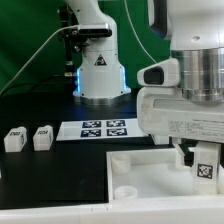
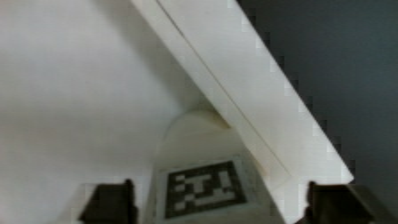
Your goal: Assemble one leg
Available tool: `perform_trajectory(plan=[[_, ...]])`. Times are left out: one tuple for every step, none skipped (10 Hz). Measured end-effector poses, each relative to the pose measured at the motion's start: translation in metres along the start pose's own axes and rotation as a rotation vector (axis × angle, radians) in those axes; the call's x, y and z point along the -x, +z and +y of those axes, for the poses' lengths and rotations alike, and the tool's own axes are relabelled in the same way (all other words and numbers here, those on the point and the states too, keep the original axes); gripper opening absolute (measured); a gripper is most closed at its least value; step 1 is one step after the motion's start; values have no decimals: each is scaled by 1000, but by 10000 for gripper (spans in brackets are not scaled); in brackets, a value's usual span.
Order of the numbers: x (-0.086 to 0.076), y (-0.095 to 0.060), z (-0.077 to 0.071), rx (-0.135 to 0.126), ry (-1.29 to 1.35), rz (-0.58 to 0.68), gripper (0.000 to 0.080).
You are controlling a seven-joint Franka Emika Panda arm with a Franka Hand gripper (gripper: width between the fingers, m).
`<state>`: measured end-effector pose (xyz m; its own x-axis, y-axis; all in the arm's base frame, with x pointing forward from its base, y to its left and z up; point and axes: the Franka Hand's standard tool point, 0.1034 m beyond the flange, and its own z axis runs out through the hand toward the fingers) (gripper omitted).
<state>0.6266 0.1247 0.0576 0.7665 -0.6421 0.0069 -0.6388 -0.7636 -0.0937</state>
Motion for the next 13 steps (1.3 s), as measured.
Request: perform_trajectory(plan=[[1,0,0,0,91,-3,416],[1,0,0,-1,207,-4,290],[1,0,0,-4,305,-8,290],[1,0,0,-5,371,-10,290],[1,0,-1,-12,516,-19,290],[0,0,-1,-24,664,-35,290],[0,1,-1,-26,772,-43,290],[0,2,-2,-32,939,-46,290],[-1,2,-2,-38,1068,-38,290],[-1,2,-1,-44,1168,-40,290],[-3,2,0,-50,1263,-39,290],[-6,1,2,-60,1273,-28,290],[-5,2,1,-60,1274,-31,384]])
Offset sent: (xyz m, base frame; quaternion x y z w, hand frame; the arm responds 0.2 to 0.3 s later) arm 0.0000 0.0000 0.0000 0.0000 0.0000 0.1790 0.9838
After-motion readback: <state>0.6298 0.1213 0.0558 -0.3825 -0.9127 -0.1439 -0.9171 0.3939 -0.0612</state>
